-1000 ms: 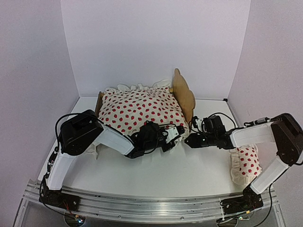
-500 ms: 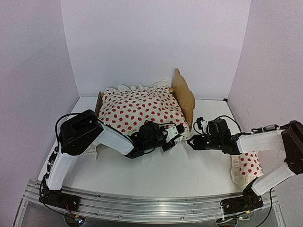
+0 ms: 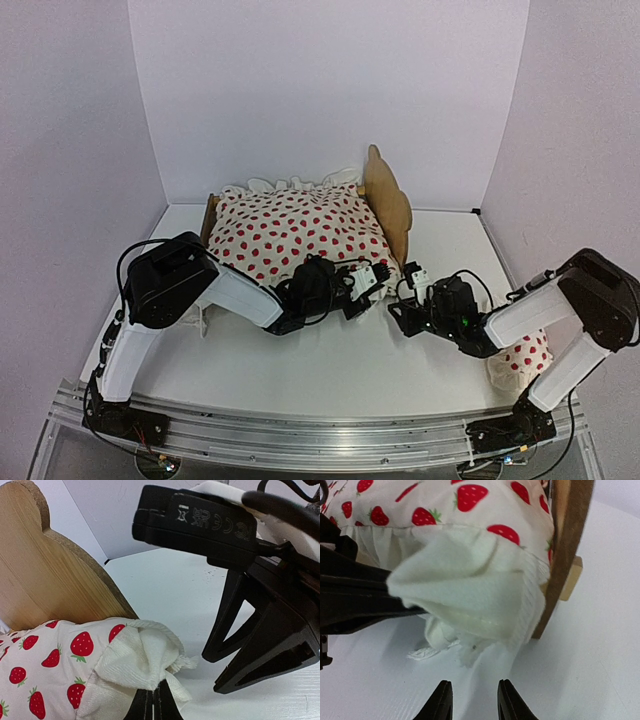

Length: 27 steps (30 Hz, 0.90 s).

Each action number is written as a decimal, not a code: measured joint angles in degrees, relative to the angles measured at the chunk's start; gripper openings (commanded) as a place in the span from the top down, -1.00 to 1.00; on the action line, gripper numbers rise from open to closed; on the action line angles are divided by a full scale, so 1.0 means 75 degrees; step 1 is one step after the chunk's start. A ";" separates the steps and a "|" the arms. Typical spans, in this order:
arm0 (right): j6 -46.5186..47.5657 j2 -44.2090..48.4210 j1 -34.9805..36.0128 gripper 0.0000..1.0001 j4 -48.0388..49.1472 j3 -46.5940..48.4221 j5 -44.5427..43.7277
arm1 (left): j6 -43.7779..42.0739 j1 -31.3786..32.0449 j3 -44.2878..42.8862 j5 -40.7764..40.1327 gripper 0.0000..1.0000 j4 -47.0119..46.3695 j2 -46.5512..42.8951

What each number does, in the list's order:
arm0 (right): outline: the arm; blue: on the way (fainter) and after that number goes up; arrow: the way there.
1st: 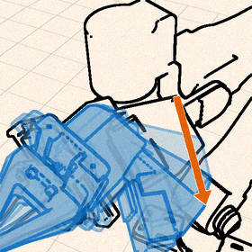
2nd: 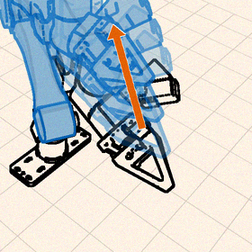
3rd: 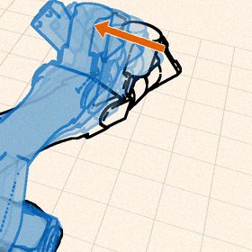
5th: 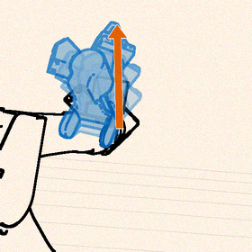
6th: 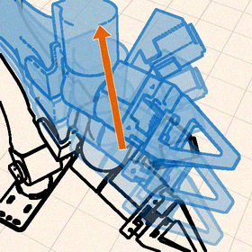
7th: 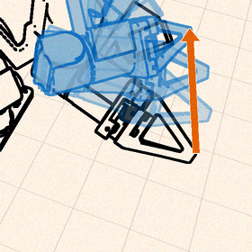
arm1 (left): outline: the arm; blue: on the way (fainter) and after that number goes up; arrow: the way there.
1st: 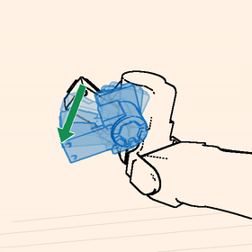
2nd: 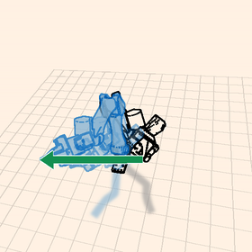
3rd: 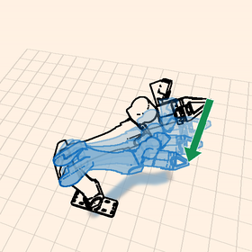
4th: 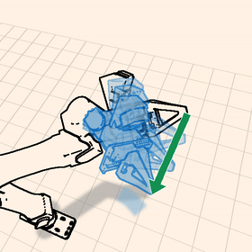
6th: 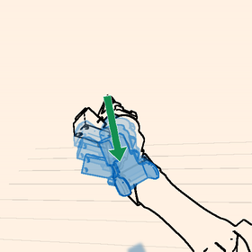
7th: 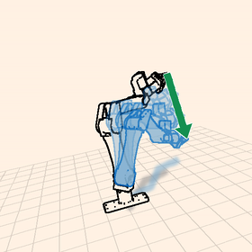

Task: Set up the pet bed

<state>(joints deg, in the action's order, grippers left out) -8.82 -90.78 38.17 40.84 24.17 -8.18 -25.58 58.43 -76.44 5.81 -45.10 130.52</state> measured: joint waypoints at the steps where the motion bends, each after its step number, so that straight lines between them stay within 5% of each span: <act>1: 0.0076 -0.0065 0.0039 0.40 0.0149 0.0019 -0.0037 | 0.0000 -0.0002 0.0000 0.0005 1.00 0.0000 0.0000; 9: 0.0580 -0.0487 0.0132 0.52 0.0811 0.0326 -0.0573 | 0.0033 -0.0065 0.0000 0.0019 1.00 -0.0008 0.0000; 18: 0.0737 -0.0871 0.0132 0.99 0.0897 0.0701 -0.0909 | 0.0095 -0.0167 0.0012 0.0056 1.00 -0.0072 0.0000; 27: 0.0579 -0.0604 0.0132 1.00 0.0458 0.0643 -0.0852 | 0.0207 -0.0292 0.0114 0.0072 1.00 -0.0245 0.0000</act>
<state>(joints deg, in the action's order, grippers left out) -4.48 -95.31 39.16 44.28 28.99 -14.57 -24.03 56.24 -75.59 6.35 -46.94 130.52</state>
